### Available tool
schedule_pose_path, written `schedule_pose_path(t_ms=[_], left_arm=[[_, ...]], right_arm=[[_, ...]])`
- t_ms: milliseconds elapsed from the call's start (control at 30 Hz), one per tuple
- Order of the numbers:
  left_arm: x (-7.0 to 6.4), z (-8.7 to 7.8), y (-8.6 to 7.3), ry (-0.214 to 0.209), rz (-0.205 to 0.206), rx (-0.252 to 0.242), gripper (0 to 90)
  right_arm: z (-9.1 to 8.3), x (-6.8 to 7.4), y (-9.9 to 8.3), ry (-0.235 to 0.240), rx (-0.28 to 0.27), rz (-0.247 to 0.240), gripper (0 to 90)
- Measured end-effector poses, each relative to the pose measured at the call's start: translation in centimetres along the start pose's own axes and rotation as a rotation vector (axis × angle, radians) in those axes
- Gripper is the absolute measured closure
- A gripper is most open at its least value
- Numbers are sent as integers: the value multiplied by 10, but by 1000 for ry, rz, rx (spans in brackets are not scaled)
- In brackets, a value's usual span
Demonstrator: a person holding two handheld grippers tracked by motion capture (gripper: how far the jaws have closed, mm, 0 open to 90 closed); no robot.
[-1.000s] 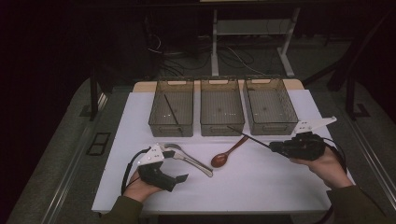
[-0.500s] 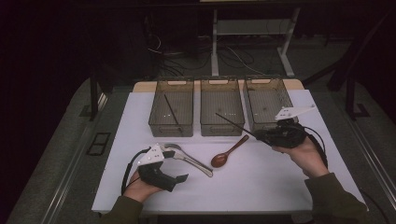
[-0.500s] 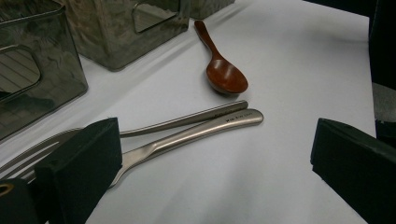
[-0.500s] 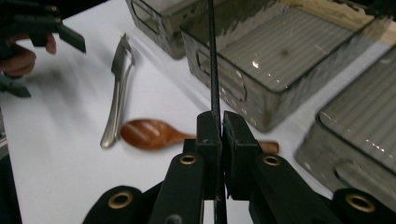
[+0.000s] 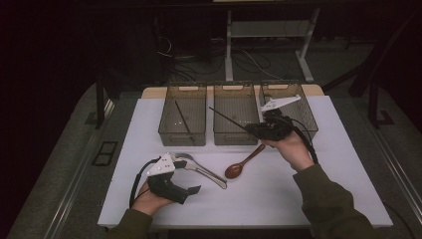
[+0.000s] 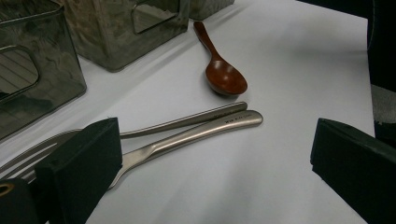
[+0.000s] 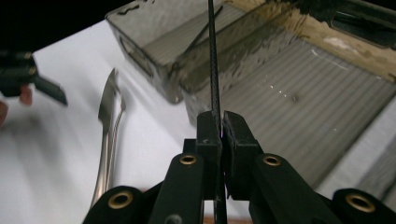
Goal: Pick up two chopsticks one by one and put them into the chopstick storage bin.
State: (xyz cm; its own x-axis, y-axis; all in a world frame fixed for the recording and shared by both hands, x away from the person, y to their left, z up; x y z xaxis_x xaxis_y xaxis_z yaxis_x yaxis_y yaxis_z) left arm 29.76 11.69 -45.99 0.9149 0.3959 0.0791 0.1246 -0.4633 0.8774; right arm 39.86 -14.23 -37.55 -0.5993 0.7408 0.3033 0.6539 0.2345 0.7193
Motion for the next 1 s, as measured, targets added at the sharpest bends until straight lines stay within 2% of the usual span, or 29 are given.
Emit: schedule_pose_path(t_ms=[267, 500, 767, 800, 1000], left_arm=[[0, 0, 0, -3, -3, 4, 11], [0, 1, 0, -4, -10, 0, 11], [1, -1, 1, -10, 0, -1, 11], [1, 0, 1, -8, -9, -8, 11], [0, 0, 2, -16, -12, -12, 12]], right_arm=[[35, 16, 29, -25, 4, -4, 845], [68, 29, 50, -41, 29, 30, 845], [109, 37, 72, -70, 63, 68, 845], [117, 37, 74, -74, 70, 74, 845], [147, 40, 81, -91, 93, 89, 845]])
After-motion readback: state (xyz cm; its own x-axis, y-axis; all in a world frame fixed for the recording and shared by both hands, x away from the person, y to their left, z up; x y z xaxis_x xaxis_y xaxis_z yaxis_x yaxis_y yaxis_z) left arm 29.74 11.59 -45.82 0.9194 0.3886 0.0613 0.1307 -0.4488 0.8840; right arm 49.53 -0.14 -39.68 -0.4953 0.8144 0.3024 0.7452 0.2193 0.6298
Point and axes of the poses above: each handheld gripper's, and its own axes: z roughly forward along the jaws, y roughly out of its top, x roughly to its left, the point moved 6 cm from there along z, roughly forward along the jaws, and after that the axes turned 13 degrees about z, right-handed, at the moved point
